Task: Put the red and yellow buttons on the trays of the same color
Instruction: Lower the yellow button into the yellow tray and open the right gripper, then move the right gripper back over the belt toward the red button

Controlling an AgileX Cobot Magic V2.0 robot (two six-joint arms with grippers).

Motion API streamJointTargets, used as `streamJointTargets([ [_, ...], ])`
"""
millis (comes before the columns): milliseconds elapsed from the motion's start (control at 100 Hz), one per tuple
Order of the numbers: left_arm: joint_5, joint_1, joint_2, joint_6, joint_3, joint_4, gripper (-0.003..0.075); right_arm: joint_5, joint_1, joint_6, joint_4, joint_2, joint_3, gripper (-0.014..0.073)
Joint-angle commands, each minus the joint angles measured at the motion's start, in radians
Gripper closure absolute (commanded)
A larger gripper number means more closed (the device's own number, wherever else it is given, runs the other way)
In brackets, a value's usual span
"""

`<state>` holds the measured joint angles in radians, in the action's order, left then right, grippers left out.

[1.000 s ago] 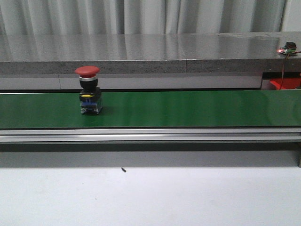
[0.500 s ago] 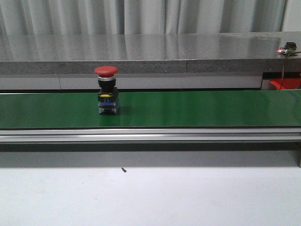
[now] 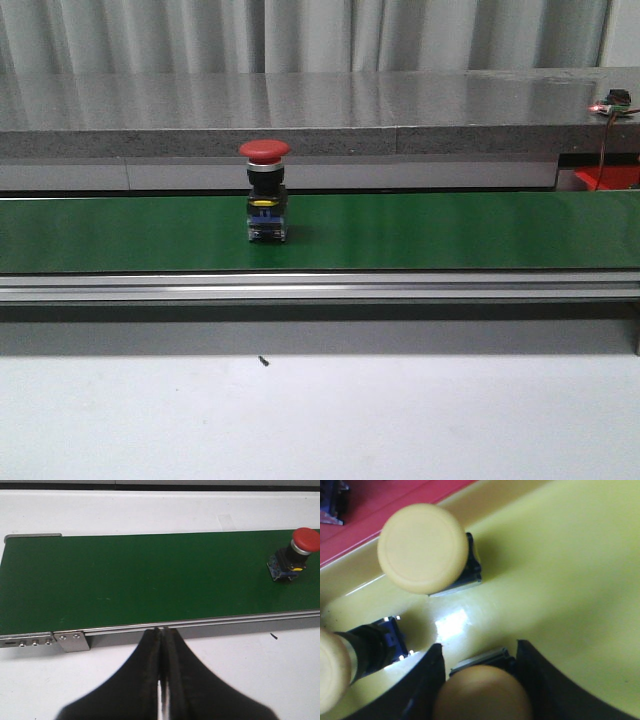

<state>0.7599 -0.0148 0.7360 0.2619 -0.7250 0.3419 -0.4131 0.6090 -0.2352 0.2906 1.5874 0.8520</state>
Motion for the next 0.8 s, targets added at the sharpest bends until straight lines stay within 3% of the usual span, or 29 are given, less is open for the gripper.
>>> streamJointTargets([
  [0, -0.069, 0.008, -0.005, -0.001, -0.026, 0.025, 0.0740, 0.056, 0.008, -0.015, 0.007, -0.033, 0.020, 0.0456],
  [210, -0.070, 0.008, -0.005, -0.001, -0.026, 0.025, 0.0740, 0.065, 0.008, -0.016, 0.007, -0.033, 0.020, 0.0119],
  [280, -0.070, 0.008, -0.005, -0.001, -0.026, 0.025, 0.0740, 0.065, 0.008, -0.016, 0.007, -0.035, 0.020, 0.0061],
  [660, -0.070, 0.008, -0.005, -0.001, -0.026, 0.025, 0.0740, 0.071, 0.001, -0.016, 0.002, -0.162, 0.020, 0.0055],
  [790, -0.070, 0.008, -0.005, -0.001, -0.026, 0.025, 0.0740, 0.089, -0.062, -0.016, -0.011, -0.226, 0.020, 0.0055],
])
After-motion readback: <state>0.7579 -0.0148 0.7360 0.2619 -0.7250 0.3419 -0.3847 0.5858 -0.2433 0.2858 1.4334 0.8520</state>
